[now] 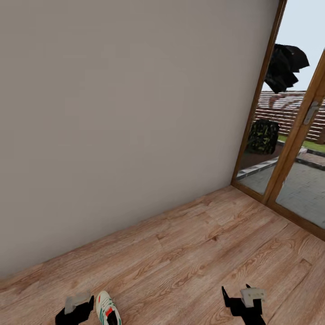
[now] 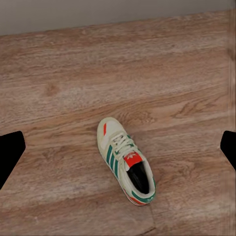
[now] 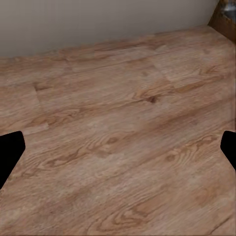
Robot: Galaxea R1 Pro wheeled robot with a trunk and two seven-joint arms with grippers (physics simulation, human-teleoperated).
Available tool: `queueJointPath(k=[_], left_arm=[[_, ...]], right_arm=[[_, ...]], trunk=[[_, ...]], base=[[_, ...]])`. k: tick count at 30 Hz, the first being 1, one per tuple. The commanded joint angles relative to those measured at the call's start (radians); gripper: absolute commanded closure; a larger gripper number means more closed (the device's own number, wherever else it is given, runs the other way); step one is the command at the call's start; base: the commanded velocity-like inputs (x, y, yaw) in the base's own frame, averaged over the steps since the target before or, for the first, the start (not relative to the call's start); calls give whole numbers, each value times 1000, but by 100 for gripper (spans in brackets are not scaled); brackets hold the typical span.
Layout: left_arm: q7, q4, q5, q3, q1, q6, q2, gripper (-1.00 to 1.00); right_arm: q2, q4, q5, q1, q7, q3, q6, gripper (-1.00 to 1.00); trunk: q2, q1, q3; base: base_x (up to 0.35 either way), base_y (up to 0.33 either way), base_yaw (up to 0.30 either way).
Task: Pick up the two gym shoes and the two sandals from the corridor floor and place them onto the hallstand (shoe rack) in the corridor, making sure they are on the rack and not on the floor. Arrange them so the two gym shoes are next to each other and the two sandals are next to each other.
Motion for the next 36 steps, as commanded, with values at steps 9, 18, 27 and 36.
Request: queueJointPath(k=[9, 18, 27, 36], left_arm=[[1, -9, 6, -6, -124, 157, -7, -100], [-11, 1, 10, -2, -129, 93, -12, -100], [-12, 2, 9, -1, -128, 77, -17, -100], [-12, 2, 9, -2, -128, 74, -19, -100]], right_arm=[[-1, -197, -1, -125, 3, 0, 356, -100], [-5, -297, -2, -170, 3, 2, 465, -100], [-8, -296, 1, -171, 2, 1, 467, -100], [-8, -293, 2, -171, 2, 2, 469, -100]], trunk=[[-1, 0, -1], [-1, 0, -1], [-1, 0, -1], [-1, 0, -1]], base=[[0, 0, 0], [0, 0, 0], [62, 3, 0], [205, 31, 0]])
